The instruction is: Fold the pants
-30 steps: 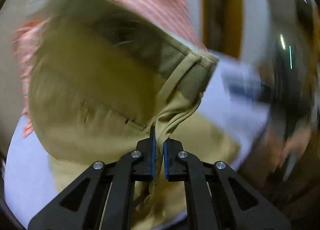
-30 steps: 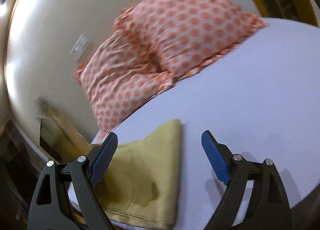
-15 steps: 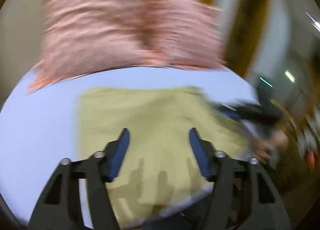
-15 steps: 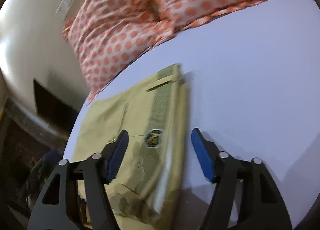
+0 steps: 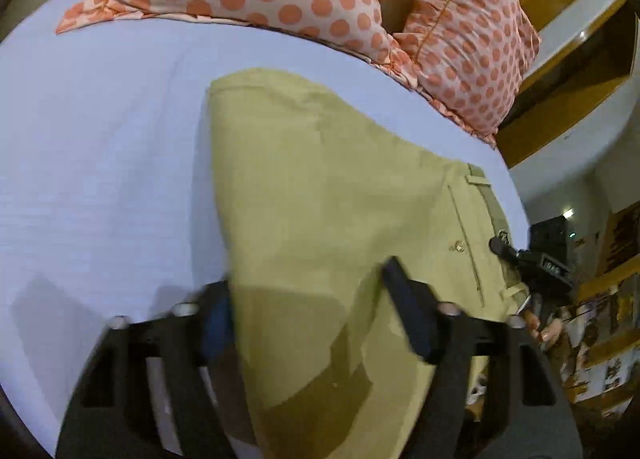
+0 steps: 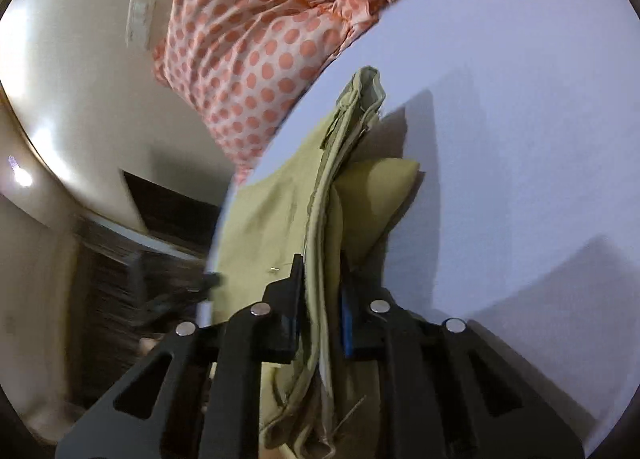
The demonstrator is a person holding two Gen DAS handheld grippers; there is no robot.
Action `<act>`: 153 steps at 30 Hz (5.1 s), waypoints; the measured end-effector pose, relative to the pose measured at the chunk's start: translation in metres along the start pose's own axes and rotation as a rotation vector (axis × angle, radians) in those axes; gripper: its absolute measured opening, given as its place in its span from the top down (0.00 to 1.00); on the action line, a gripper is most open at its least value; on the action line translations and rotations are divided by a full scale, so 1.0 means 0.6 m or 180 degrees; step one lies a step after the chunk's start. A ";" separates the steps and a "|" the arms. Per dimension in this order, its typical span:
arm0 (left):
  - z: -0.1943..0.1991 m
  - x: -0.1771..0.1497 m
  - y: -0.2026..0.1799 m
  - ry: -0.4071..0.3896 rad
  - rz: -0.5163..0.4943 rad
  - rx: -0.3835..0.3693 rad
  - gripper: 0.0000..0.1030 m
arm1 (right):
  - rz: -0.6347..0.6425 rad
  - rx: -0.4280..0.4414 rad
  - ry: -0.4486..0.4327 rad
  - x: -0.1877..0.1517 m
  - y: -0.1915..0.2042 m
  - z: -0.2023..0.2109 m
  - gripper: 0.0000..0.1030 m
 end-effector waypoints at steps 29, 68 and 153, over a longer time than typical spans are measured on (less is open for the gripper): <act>-0.091 0.132 -0.041 -0.0209 -0.0150 0.0392 0.50 | 0.0417 -0.1206 -0.0429 0.183 0.039 -0.083 0.20; -0.008 -0.133 -0.107 -0.0562 -0.0755 0.1677 0.02 | 0.1837 -0.2610 -0.1133 -0.128 0.013 -0.047 0.01; -0.006 -0.129 -0.100 -0.0520 -0.0738 0.1673 0.02 | 0.1842 -0.2613 -0.1142 -0.128 0.014 -0.048 0.01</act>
Point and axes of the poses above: each gripper's, at about its wrist camera, not at the fingertips, and z roughly against the way its jaws point, y to its left, x to its top, the point moved 8 cm from there along -z, roughly the way its jaws point, and after that the axes turned 8 degrees about -z, right-handed, at the moved point
